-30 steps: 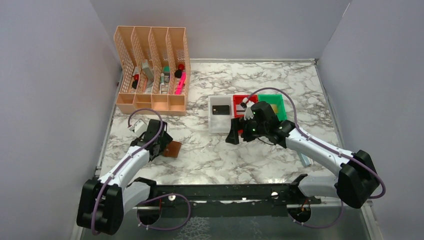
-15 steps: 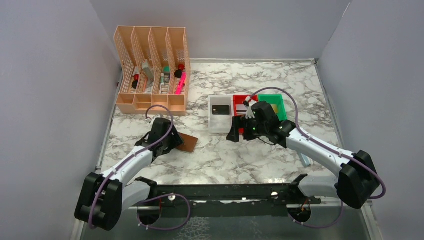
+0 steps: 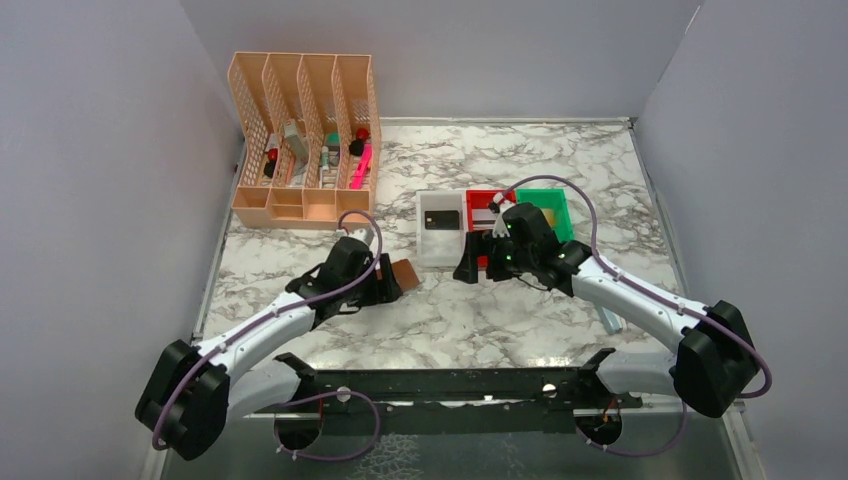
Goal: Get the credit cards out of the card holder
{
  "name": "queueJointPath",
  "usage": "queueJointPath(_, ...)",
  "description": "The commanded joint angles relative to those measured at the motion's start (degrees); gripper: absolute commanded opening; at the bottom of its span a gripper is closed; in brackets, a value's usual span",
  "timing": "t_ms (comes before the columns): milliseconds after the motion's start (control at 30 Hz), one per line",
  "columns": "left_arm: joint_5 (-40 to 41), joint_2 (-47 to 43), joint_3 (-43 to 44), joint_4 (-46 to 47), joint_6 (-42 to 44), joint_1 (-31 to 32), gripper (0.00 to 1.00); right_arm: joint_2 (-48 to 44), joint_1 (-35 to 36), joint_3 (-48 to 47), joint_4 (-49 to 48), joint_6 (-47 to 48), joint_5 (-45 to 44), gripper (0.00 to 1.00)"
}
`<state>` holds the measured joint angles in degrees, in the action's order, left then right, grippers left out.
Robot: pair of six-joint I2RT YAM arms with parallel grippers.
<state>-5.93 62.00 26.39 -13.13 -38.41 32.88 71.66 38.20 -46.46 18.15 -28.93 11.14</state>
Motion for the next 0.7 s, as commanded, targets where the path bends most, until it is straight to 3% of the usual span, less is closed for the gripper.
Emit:
queueJointPath(0,10.2,-2.6,7.1,-3.3,6.2,0.0,0.77,-0.5,0.3,1.2,0.9,-1.4,-3.0,0.95)
queueJointPath(133,15.2,4.4,13.2,-3.0,11.6,-0.2,0.8,-1.3,0.3,1.5,1.2,-2.0,-4.9,0.96)
queueJointPath(300,12.6,15.7,18.6,-2.2,14.8,-0.1,0.79,-2.3,0.3,1.8,2.8,-3.2,-8.4,0.96)
queueJointPath(433,11.3,21.0,18.2,-0.8,14.6,-0.2,0.75,-3.2,0.3,2.3,4.1,-4.3,-10.6,0.96)
queueJointPath(667,6.2,22.0,13.2,3.6,13.0,-0.1,0.71,-3.5,0.3,3.4,4.4,-4.6,-11.9,0.96)
